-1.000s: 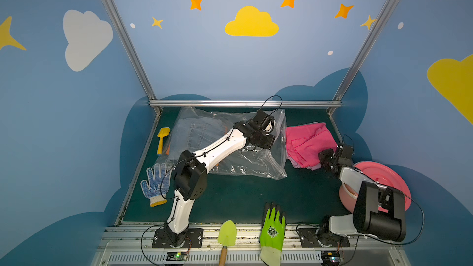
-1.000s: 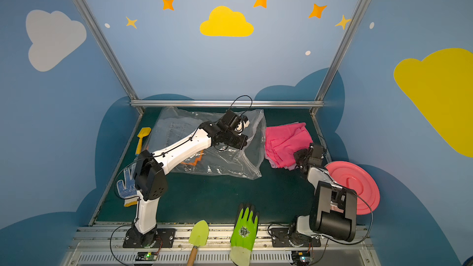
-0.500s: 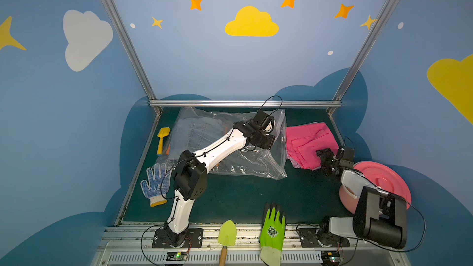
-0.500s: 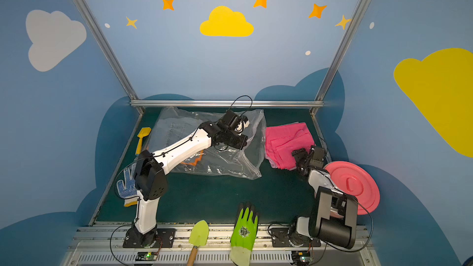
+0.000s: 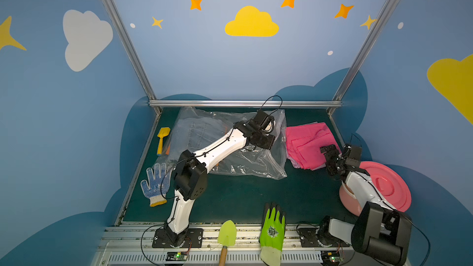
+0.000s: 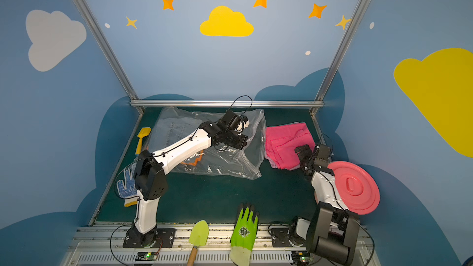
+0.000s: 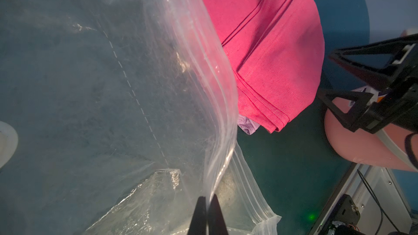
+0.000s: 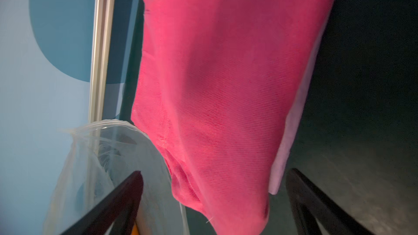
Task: Take the trousers out of the vacuum bag
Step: Place the trousers at the center of the board.
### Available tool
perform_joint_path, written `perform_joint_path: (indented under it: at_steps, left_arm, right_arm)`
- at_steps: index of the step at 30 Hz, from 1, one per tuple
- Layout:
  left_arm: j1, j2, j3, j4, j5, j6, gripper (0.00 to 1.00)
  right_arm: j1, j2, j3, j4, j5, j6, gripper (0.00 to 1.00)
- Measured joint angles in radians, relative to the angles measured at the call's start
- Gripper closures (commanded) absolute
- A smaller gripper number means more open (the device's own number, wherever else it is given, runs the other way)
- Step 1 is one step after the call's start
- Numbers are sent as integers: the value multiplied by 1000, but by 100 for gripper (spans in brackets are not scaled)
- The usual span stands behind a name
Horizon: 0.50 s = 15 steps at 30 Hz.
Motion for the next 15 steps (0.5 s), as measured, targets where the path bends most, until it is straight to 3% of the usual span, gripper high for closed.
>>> perform_joint_path:
  at_steps: [9,15]
  left_arm:
    - [3,30,24,0,0,0,95]
    - [3,33,26,0,0,-3,95]
  right_arm:
    - [-1,-114,51,-59,-15,-30,4]
    - [3,-36,98,-33,-118,-83,6]
